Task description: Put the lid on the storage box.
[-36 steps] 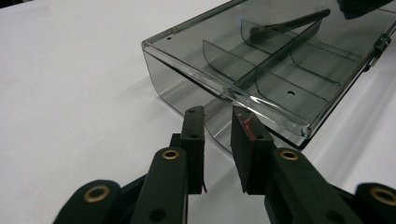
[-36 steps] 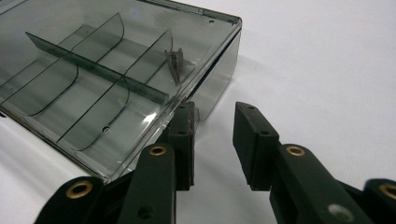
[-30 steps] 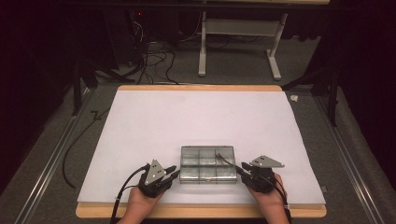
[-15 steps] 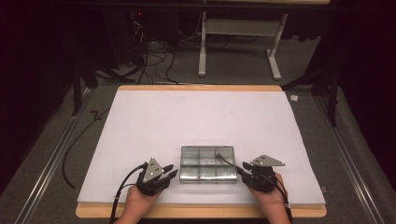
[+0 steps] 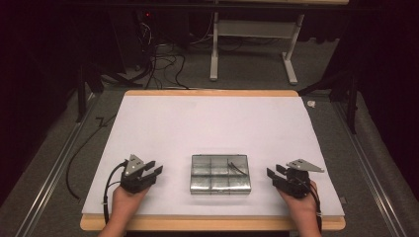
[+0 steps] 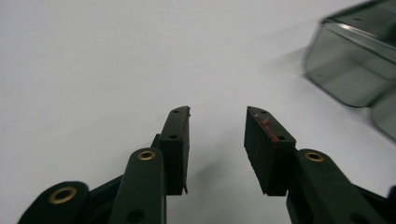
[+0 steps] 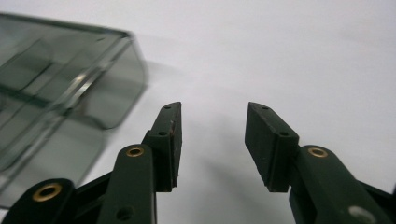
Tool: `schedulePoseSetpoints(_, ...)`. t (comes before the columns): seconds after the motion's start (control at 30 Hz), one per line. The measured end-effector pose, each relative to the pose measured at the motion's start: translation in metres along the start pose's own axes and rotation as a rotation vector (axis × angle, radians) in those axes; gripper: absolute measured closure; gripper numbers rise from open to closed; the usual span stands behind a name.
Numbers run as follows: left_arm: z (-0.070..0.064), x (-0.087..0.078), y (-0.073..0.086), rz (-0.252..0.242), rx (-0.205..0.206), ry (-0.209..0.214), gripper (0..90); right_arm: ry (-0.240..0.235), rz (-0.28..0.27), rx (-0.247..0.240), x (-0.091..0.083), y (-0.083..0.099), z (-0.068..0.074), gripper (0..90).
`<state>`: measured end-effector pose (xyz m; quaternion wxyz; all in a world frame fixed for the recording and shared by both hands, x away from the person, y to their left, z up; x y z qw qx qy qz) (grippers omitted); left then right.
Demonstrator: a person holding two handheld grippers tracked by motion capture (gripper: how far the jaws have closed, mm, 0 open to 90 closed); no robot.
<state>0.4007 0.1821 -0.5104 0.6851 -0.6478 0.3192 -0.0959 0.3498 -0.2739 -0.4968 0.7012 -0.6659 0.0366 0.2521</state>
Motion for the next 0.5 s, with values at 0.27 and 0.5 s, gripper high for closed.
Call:
schedulePoseSetpoints(0.27,0.039,-0.018,-0.001,-0.016,-0.053,-0.1,56.6,0.092,-0.035,0.069,-0.014,-0.001,-0.036,54.4)
schedulePoseSetpoints(0.5,0.04,-0.018,-0.001,-0.003,-0.025,-0.11,54.6,0.109,-0.052,0.056,-0.018,-0.005,-0.04,53.5)
Point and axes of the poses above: each handheld gripper's, and its own axes: x roughly forward along the jaws, y roughly out of its underside, z roughly to its left, the point moved 6 cm from there along x, roughly forward along the jaws, and after that the axes turned 15 degrees about -z, right-handed, at the moved point
